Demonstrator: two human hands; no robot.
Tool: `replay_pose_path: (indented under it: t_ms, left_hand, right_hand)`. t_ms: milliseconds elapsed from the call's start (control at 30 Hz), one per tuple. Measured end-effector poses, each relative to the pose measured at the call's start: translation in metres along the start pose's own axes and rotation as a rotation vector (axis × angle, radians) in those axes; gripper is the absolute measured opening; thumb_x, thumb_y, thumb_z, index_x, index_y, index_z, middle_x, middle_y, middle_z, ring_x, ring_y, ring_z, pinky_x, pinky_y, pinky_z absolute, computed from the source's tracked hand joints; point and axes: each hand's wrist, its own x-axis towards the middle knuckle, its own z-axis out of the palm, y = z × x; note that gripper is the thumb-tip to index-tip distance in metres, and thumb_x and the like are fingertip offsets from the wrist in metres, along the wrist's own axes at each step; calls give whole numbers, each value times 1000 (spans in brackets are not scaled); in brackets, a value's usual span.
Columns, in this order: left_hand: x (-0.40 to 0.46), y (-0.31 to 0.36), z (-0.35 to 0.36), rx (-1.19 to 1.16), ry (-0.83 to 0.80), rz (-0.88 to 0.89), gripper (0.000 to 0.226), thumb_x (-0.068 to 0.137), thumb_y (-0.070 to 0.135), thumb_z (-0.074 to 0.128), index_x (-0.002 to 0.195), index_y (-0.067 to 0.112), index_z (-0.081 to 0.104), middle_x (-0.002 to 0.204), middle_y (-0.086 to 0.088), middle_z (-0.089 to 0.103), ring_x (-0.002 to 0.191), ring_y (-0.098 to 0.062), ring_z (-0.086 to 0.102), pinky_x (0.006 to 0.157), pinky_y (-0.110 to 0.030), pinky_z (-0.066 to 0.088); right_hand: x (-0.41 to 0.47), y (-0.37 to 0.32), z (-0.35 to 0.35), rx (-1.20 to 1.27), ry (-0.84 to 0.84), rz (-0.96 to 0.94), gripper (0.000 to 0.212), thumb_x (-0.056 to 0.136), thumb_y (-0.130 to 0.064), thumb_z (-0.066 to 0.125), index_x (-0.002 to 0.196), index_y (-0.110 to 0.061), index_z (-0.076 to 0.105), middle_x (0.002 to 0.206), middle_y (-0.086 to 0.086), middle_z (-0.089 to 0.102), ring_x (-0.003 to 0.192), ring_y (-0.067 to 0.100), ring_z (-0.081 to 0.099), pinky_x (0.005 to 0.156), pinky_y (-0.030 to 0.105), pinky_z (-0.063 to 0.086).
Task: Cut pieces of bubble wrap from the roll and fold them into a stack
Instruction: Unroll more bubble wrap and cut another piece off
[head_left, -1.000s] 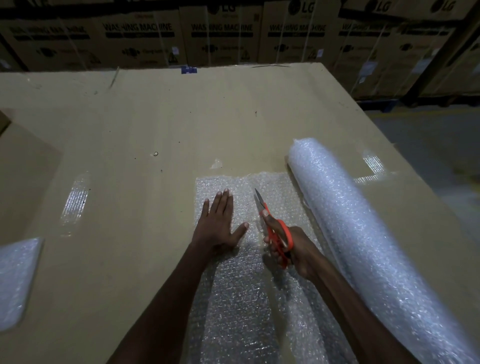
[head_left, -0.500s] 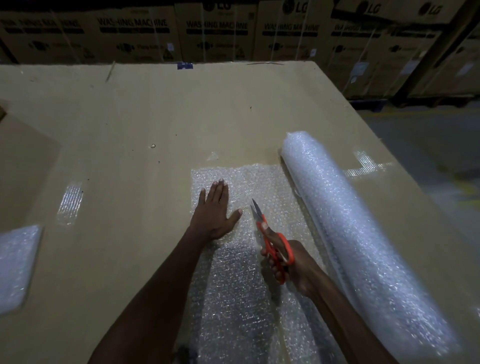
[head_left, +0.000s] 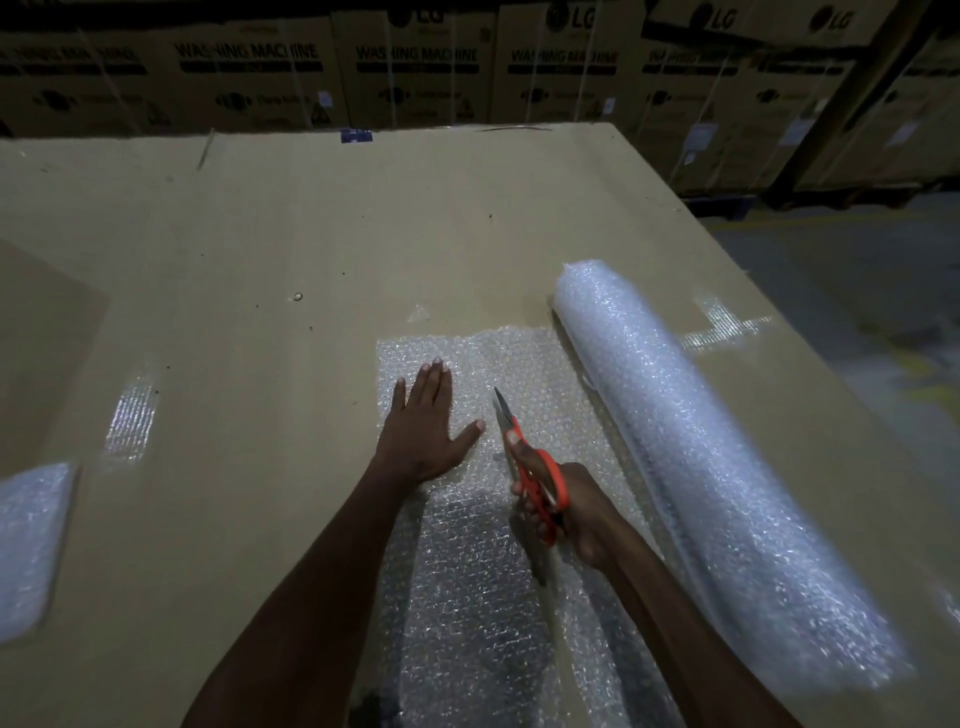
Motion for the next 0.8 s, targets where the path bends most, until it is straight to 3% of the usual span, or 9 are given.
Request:
replay_pose_path:
  t_ms: [333, 600, 800]
  left_hand:
    - [-1, 1, 2, -10, 16, -6, 94, 96, 72, 20, 159, 6, -2, 166, -10, -11, 153, -20, -13, 124, -48, -7]
    - [0, 1, 3, -8, -1, -15, 99, 91, 77, 7, 159, 7, -2, 166, -10, -12, 153, -20, -14, 124, -47, -6]
    - [0, 3, 4, -10, -7, -57, 101, 90, 79, 11, 158, 7, -5, 166, -8, -14, 153, -21, -15, 123, -47, -11]
  right_hand:
    - [26, -17, 7, -31, 3, -39, 63, 72, -71, 77, 82, -9, 69, 59, 4, 57, 45, 14, 50, 46, 22, 38]
    - [33, -15, 15, -41, 80, -73, 55, 75, -59, 82, 74, -5, 70, 57, 8, 58, 42, 14, 50, 42, 19, 39]
    - [29, -12, 11, -12, 75, -59, 53, 74, -57, 84, 67, -8, 66, 56, 9, 55, 41, 15, 47, 40, 18, 36]
